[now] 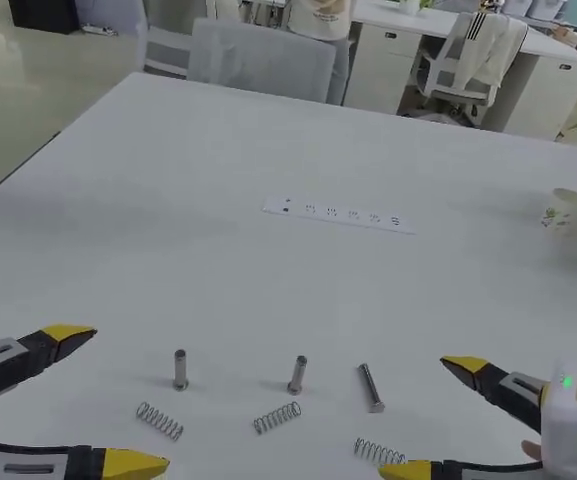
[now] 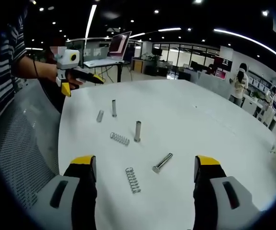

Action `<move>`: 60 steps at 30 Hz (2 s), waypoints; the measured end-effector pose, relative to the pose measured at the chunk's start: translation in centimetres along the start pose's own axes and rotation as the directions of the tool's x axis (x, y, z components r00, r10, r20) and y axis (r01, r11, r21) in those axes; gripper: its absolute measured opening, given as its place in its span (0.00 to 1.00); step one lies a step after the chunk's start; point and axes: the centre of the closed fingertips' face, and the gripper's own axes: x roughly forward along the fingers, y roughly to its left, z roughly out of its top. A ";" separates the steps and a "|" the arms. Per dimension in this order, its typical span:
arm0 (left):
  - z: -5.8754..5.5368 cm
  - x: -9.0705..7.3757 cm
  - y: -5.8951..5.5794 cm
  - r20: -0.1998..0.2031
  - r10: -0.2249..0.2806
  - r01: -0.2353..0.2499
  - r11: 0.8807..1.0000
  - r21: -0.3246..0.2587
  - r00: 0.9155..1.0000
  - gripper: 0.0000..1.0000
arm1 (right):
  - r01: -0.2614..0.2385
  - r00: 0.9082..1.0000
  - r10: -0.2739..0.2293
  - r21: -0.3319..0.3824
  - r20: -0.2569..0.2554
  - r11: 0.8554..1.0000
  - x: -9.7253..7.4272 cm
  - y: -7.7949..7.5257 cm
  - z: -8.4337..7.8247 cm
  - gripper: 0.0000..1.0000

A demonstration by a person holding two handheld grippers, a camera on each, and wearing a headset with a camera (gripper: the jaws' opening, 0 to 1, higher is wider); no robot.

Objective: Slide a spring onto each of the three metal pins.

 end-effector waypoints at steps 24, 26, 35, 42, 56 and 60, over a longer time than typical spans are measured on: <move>0.0 0.3 0.2 0.002 0.000 0.000 1.000 -0.007 1.000 0.92 | 0.001 0.997 0.006 0.092 -0.072 0.996 2.6 -2.8 1.3 0.64; 0.0 0.2 0.2 0.001 0.000 0.000 1.000 -0.006 1.000 0.91 | -0.006 0.996 0.014 0.104 -0.083 0.995 2.9 -2.8 1.2 0.59; 0.1 0.1 0.3 0.002 0.001 -0.001 1.000 -0.010 1.000 0.91 | -0.015 0.982 0.041 0.138 -0.186 0.990 4.6 -2.9 -0.4 0.41; 0.0 0.2 0.3 0.002 0.001 -0.001 1.000 -0.014 1.000 0.91 | 0.021 0.969 0.029 0.200 -0.245 0.980 5.5 -4.0 -1.5 0.32; -0.2 0.2 0.2 -0.002 -0.007 0.007 1.000 -0.014 1.000 0.90 | 0.095 0.937 0.029 0.334 -0.349 0.938 7.7 -5.2 -3.4 0.18; -0.3 0.2 0.3 -0.006 -0.005 0.005 1.000 -0.019 1.000 0.90 | 0.105 0.929 0.031 0.344 -0.370 0.933 8.3 -5.3 -3.8 0.16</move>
